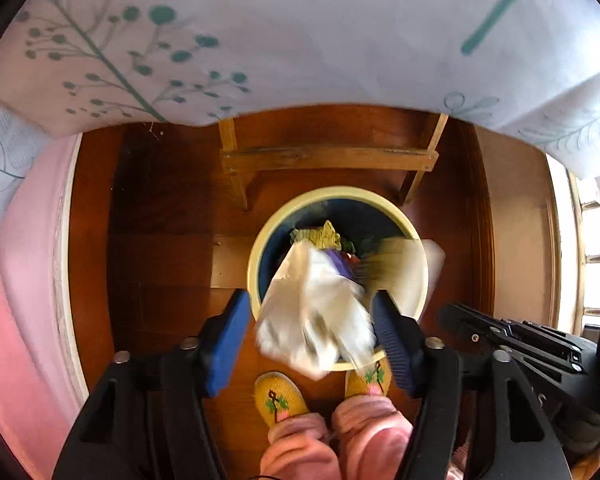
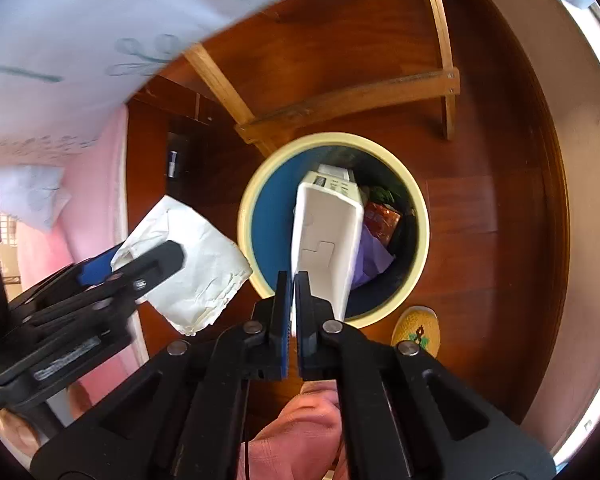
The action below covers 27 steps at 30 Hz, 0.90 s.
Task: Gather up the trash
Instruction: 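Carry the cream paper and chocolate box over the bin and release both, then raise both open tools and move back over the table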
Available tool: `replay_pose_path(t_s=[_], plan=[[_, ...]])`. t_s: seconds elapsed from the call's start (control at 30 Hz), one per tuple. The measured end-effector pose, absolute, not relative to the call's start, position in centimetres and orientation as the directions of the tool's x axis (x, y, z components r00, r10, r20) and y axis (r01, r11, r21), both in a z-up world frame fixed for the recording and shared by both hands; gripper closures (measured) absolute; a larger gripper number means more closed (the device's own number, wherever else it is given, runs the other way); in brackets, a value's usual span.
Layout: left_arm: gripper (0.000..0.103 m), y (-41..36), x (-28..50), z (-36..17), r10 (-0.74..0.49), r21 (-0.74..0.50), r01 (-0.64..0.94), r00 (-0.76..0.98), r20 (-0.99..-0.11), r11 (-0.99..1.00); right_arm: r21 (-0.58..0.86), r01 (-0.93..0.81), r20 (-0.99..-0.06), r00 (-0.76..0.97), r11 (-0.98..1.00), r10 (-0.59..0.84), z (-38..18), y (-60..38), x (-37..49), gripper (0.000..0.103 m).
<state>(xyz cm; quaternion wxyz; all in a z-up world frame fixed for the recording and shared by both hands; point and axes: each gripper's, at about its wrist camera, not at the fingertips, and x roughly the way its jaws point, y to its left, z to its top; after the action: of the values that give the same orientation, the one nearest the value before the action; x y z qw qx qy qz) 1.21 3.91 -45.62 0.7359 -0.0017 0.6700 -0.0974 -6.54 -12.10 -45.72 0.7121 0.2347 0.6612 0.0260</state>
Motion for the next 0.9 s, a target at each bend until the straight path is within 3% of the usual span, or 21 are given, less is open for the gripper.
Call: replay_pose_path(t_s=[0.03,0.07,0.13,0.5,0.9], plan=[[0.022,4.1,1.2,-45.4,-0.146,-0.132,0.144,0.091,-0.985,0.981,0.361,0.276,-0.932,0.124,0.891,0.34,-45.9,-12.3,-6.1,0.091],[0.02,4.4,1.3,-45.1,-0.145,-0.131,0.145,0.094,-0.985,0.981,0.36,0.282,-0.933,0.13,0.89,0.336,-45.7,-12.4,-6.3,0.085],[0.019,4.8,1.3,-44.6,-0.142,-0.128,0.147,0.091,-0.986,0.981,0.369,0.293,-0.929,0.146,0.882,0.341,-45.2,-12.9,-5.7,0.064],[0.019,8.2,-0.9,-35.7,-0.128,-0.116,0.098,0.125,-0.984,0.988,0.321,0.248,-0.943,0.169,0.914,0.285,-38.4,-12.0,-6.0,0.064],[0.019,10.6,-3.2,-16.2,-0.213,-0.166,0.177,0.289,-0.933,0.97,0.326,0.192,-0.925,0.265,0.926,0.271,-21.0,-9.7,-8.1,0.064]])
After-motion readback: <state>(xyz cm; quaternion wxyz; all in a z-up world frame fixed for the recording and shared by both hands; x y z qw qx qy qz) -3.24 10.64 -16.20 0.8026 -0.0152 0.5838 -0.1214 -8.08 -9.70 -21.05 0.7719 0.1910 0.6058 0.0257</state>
